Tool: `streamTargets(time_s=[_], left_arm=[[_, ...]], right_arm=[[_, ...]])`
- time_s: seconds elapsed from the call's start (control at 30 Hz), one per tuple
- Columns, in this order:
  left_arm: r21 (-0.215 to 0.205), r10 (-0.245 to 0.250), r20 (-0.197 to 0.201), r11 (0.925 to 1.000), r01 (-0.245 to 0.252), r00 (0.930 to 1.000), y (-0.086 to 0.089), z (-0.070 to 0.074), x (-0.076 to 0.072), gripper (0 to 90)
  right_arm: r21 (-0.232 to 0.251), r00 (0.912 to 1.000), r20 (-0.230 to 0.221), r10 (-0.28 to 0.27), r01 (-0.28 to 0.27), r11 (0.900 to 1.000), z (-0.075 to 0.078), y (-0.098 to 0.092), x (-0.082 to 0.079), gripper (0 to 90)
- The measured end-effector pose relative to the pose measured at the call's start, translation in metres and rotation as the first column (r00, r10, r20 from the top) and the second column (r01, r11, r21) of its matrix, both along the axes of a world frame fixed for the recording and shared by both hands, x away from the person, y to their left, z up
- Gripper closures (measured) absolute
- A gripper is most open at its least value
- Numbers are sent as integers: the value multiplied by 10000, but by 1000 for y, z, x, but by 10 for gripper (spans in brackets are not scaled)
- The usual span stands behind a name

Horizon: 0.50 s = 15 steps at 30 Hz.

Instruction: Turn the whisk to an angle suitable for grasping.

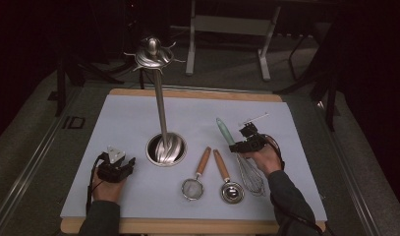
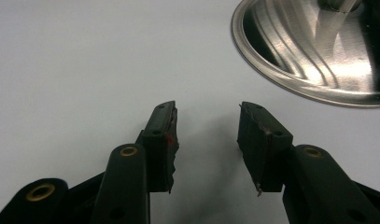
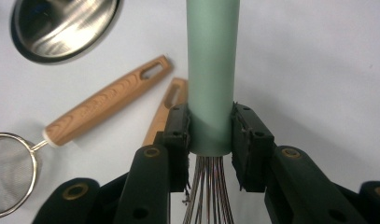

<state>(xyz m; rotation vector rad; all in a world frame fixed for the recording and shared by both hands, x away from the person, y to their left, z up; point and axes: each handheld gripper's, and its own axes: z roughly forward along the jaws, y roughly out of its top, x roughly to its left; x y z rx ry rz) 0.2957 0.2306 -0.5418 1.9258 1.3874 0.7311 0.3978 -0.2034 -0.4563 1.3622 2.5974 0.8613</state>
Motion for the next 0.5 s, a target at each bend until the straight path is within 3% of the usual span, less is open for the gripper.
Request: streamTargets(time_s=[0.3, 0.5], left_arm=[[-2, 4, -3, 10000, -4, 10000, 0, 0, 0, 572], [-32, 4, 24, 10000, -4, 10000, 0, 0, 0, 572]], right_arm=[[306, 9952, 981, 59, -90, 9995, 15, -3, -10, 693], [481, 9868, 1614, 156, -237, 9986, 26, -1, -15, 693]])
